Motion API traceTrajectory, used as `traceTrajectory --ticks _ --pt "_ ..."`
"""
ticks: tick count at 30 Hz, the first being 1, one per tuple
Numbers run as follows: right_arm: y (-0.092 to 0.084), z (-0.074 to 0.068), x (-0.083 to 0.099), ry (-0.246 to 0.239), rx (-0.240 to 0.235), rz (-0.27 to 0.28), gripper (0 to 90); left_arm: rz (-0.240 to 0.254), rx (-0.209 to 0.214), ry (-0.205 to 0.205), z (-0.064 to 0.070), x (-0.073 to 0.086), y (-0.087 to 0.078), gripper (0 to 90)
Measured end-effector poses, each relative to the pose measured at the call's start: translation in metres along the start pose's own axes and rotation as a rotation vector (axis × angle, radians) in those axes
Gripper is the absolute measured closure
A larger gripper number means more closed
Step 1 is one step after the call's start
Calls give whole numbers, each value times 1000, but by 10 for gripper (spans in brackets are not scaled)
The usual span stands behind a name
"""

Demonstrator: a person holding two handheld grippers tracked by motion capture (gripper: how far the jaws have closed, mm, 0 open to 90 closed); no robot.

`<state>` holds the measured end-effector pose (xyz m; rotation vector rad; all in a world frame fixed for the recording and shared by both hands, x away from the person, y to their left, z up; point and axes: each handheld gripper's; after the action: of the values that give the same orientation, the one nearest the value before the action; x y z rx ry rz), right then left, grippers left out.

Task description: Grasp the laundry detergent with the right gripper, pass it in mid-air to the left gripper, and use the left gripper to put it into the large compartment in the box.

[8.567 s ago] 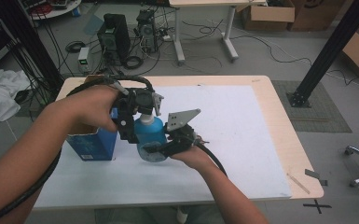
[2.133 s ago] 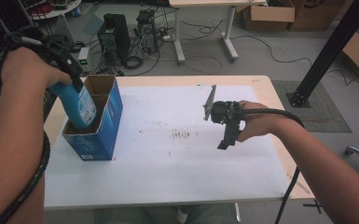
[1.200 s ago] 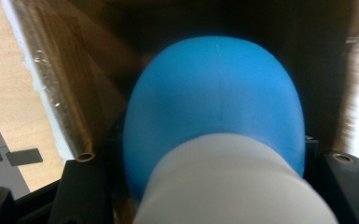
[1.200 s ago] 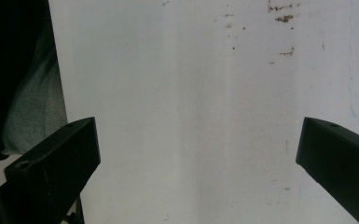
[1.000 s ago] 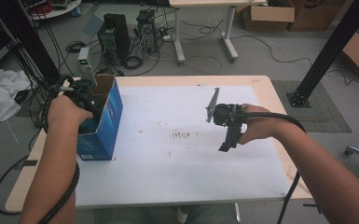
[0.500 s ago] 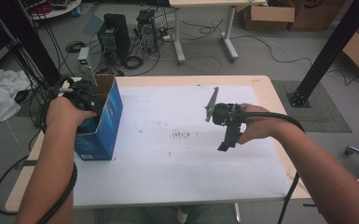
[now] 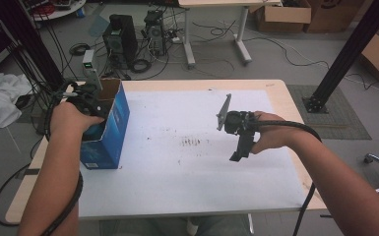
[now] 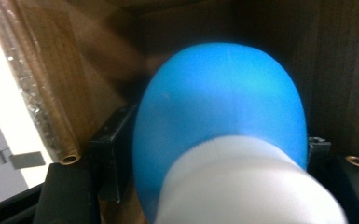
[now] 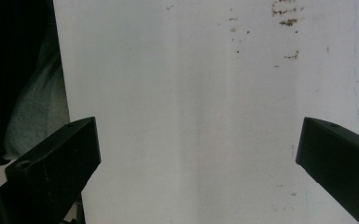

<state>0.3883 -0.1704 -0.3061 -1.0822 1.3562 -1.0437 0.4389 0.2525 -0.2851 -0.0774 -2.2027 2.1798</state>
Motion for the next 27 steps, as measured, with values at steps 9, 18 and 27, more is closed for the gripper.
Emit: traceTrajectory --ticks 9,18,27 --pt "-2 0 2 -4 10 12 0 5 -11 -2 4 2 -12 307" --pt "-4 -2 3 -4 11 11 0 4 -34 3 8 4 -27 260" --pt "-7 -4 4 -3 15 10 0 8 -62 18 9 5 -42 258"
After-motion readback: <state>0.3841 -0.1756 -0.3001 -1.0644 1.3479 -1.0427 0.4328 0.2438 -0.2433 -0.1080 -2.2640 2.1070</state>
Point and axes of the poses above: each handheld gripper's, and its own axes: y roughly forward along the jaws, x roughly out of its underside, z roughly to its right, and after that the axes turned 2 degrees about -y, right-handed
